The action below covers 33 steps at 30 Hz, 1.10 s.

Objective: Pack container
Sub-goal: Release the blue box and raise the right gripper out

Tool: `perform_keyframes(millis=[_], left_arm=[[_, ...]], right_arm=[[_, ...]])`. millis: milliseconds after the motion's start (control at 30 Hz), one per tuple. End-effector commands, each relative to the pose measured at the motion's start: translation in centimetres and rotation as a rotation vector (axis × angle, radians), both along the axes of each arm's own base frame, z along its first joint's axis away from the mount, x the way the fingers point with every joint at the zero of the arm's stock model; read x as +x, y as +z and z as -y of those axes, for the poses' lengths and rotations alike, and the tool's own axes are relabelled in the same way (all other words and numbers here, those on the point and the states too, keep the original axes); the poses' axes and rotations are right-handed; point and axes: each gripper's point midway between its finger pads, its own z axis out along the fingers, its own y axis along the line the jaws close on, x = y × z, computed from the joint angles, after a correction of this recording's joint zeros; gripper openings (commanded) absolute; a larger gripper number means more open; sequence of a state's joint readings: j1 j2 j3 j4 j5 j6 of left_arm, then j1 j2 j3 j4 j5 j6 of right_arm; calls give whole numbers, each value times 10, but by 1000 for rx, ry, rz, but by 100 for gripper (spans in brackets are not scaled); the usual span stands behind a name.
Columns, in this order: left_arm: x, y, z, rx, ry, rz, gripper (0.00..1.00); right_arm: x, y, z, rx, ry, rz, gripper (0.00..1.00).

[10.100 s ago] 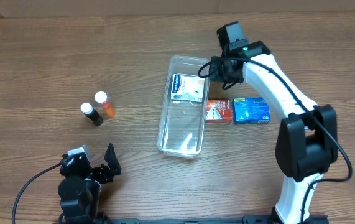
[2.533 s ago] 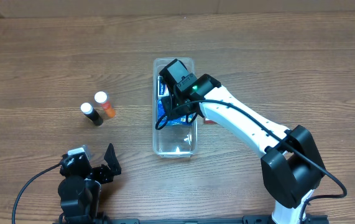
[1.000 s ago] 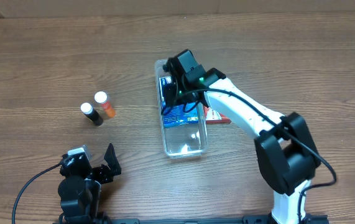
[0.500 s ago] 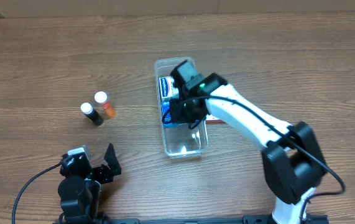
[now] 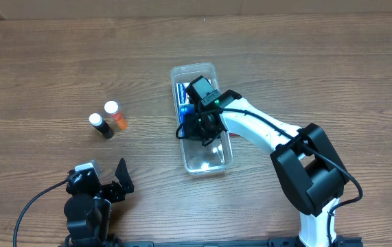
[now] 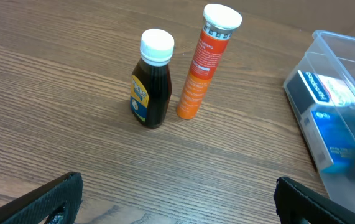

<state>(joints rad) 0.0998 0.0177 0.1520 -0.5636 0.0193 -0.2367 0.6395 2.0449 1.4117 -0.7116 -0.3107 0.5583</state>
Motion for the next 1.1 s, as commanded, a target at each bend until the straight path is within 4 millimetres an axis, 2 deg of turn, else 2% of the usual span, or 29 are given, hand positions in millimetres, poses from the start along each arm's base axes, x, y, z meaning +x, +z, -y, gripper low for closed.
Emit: perform_keyframes(millis=[0, 167, 433, 567, 633, 733, 833, 967, 1067], left_arm=[[0, 0, 0, -12, 5, 5, 100], [0, 0, 0, -12, 5, 5, 100], [0, 0, 0, -12, 5, 5, 100], [0, 0, 0, -12, 5, 5, 100], [0, 0, 0, -12, 5, 5, 100], [0, 0, 0, -12, 5, 5, 100], [0, 0, 0, -12, 5, 5, 100], [0, 0, 0, -12, 5, 5, 100], [0, 0, 0, -12, 5, 5, 100]], right_arm=[[8, 7, -8, 36, -9, 33, 4], [7, 10, -12, 48, -2, 32, 4], [10, 37, -49, 130, 52, 100, 5], [12, 42, -54, 149, 56, 111, 36], [15, 46, -54, 150, 58, 119, 40], [21, 65, -58, 161, 124, 182, 48], [28, 99, -45, 84, 166, 279, 50], [30, 134, -6, -54, 126, 340, 50], [32, 138, 23, -100, 78, 309, 51]])
